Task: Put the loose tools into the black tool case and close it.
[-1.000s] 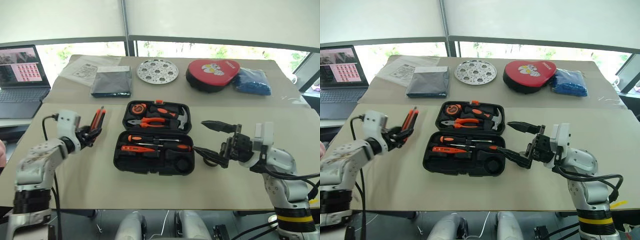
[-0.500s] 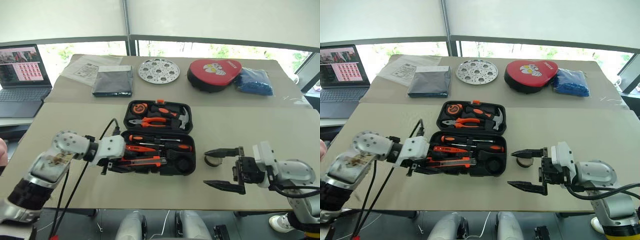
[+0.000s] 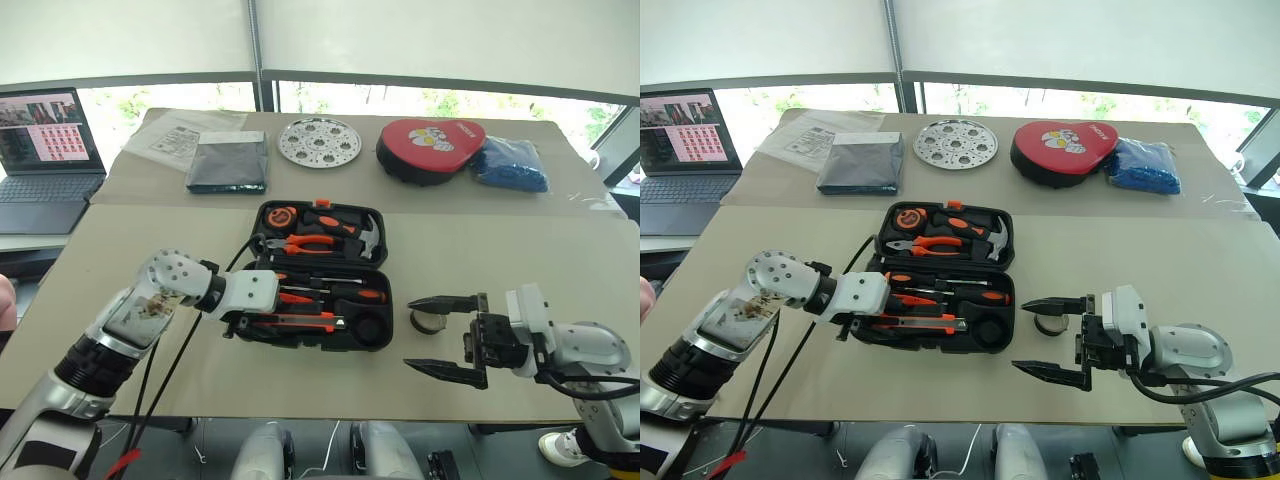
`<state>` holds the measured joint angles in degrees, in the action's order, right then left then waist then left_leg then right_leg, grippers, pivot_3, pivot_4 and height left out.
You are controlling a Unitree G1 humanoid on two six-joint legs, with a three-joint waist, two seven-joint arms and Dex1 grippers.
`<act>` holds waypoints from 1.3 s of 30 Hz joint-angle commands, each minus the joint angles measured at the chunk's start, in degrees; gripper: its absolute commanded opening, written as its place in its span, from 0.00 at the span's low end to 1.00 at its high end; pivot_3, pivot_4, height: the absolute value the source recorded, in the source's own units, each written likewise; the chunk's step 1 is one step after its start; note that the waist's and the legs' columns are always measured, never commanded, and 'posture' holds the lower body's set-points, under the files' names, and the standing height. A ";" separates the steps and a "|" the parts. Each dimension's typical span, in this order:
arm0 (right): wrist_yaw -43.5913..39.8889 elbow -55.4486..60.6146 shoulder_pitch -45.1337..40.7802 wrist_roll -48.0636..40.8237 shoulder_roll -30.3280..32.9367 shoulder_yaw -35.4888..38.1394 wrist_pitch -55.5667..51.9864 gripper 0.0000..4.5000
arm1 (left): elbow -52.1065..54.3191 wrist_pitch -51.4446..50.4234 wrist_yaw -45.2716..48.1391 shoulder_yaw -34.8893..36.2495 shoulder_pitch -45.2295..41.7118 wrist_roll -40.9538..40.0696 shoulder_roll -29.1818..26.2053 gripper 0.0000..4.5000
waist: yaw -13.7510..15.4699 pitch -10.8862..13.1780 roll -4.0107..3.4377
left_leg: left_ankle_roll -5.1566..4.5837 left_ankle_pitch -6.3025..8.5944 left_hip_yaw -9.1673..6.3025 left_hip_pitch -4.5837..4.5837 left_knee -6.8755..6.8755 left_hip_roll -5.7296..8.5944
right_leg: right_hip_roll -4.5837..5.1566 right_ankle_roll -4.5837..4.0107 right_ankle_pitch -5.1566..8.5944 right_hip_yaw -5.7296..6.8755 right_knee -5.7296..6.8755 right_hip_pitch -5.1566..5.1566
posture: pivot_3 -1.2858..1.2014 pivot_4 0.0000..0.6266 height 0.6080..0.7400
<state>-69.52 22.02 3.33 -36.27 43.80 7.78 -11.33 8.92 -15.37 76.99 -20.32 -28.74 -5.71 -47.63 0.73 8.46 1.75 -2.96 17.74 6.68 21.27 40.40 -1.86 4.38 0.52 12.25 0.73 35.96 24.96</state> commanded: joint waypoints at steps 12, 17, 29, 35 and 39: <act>1.68 -0.25 -2.46 -0.82 -2.14 0.56 0.24 1.00 | -1.51 -1.29 1.21 11.58 -0.27 -14.86 5.41 0.76 | -0.02 0.00 0.01 | 0.01 0.00 -0.03 0.07 0.20 -0.09 | 0.02 0.04 0.03 0.02 0.11 0.03 | 0.52 0.24 1.00; 2.26 -1.20 -2.61 -0.65 -3.18 0.74 0.52 1.00 | -3.05 4.11 2.86 10.83 3.83 -13.48 5.12 0.40 | -0.04 0.00 0.00 | -0.07 0.04 -0.04 0.03 0.30 -0.06 | 0.03 0.06 0.03 0.01 0.13 -0.04 | 0.52 0.24 1.00; 3.97 -0.46 -2.12 -0.56 -4.74 1.28 0.84 1.00 | -12.57 10.04 -1.74 5.29 9.45 -3.46 7.22 0.01 | 0.02 -0.02 -0.03 | -0.18 0.10 -0.06 -0.22 0.36 -0.08 | 0.07 0.07 0.00 0.05 0.12 -0.39 | 0.52 0.24 1.00; 5.08 1.41 -0.17 -1.68 -4.33 2.70 -0.27 1.00 | -11.01 -11.99 -9.47 4.99 7.62 -6.85 11.48 0.01 | 0.62 -0.30 -0.42 | -0.31 0.13 -0.11 -0.66 0.36 -0.06 | 0.14 0.11 0.01 -0.02 0.08 -0.92 | 0.52 0.24 1.00; 5.85 2.70 1.18 -2.54 -3.83 3.73 -1.01 1.00 | -5.57 -29.05 -8.18 2.59 7.39 -11.64 9.40 0.01 | 0.35 -0.56 -0.37 | -0.30 0.04 -0.13 -0.75 0.38 -0.07 | 0.08 0.26 0.02 -0.10 0.11 -0.98 | 0.52 0.24 1.00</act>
<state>-64.16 22.61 4.50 -37.30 39.27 9.32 -11.97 3.29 -37.01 68.51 -13.47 -23.47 -17.91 -36.61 1.08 7.90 1.39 -3.26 17.78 6.55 20.49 40.76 -1.93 4.45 0.94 12.37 0.58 36.07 23.98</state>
